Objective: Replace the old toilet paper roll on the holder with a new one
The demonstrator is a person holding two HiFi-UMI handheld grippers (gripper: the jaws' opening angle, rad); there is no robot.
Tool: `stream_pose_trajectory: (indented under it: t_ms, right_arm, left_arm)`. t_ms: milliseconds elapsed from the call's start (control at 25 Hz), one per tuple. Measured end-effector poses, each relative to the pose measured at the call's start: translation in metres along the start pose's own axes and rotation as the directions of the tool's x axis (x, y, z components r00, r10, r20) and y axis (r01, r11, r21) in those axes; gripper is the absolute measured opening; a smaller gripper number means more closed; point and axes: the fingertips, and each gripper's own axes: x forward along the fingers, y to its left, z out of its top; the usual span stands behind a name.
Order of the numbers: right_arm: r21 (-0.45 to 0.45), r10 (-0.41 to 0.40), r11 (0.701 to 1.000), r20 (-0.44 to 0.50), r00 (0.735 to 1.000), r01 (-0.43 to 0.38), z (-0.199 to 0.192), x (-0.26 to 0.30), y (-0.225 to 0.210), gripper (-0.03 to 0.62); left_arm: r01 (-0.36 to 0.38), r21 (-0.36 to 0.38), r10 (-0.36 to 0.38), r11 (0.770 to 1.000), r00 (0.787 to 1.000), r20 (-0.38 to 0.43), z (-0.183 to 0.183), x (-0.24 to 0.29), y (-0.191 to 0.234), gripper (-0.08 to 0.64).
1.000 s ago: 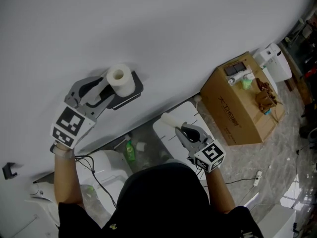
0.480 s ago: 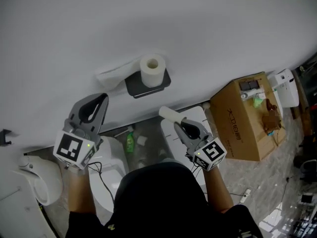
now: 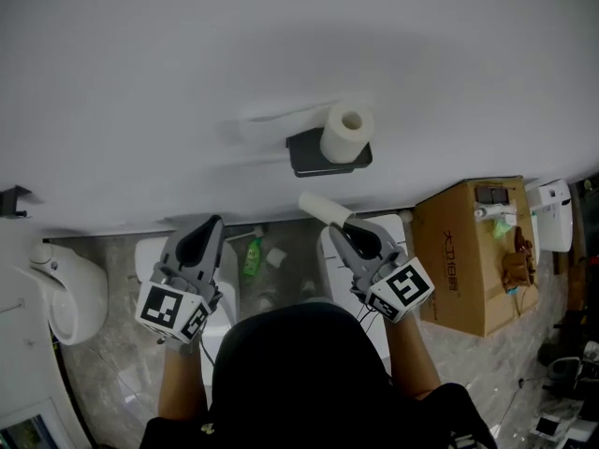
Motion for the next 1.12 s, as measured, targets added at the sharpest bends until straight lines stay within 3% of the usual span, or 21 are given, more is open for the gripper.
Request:
stream_pose_trajectory:
  t_ms: [360, 440, 760, 880, 1120]
  right_arm:
    - [-0.016, 0.108, 0.994, -0.017, 0.994, -0.109, -0.001, 0.033, 0.033, 0.021]
    - [-0.028, 0.120, 0.992, -0.018, 0.993, -0.120, -0.003, 0.036, 0.036, 0.021]
    - [-0.034, 0.148, 0.988, -0.026, 0.989, -0.149, -0.006, 0.039, 0.051, 0.021]
    - [-0.030, 0.139, 0.990, -0.022, 0.990, -0.140, -0.008, 0.038, 0.050, 0.021]
    - [-0.029, 0.119, 0.992, -0.019, 0.993, -0.120, -0.009, 0.033, 0.047, 0.021]
  left_arm:
    - [-0.129, -0.053, 0.128, 0.990, 0.991, -0.032, -0.039, -0.036, 0.007, 0.012]
    - [-0.134, -0.033, 0.134, 0.990, 0.991, -0.028, -0.047, -0.042, 0.009, 0.012]
    - [-0.139, -0.111, 0.140, 0.984, 0.990, 0.007, -0.049, -0.051, 0.004, 0.012]
    - [-0.142, -0.096, 0.145, 0.985, 0.989, 0.025, -0.051, -0.052, 0.004, 0.012]
    - [-0.115, -0.099, 0.114, 0.988, 0.993, -0.011, -0.043, -0.047, -0.006, 0.013]
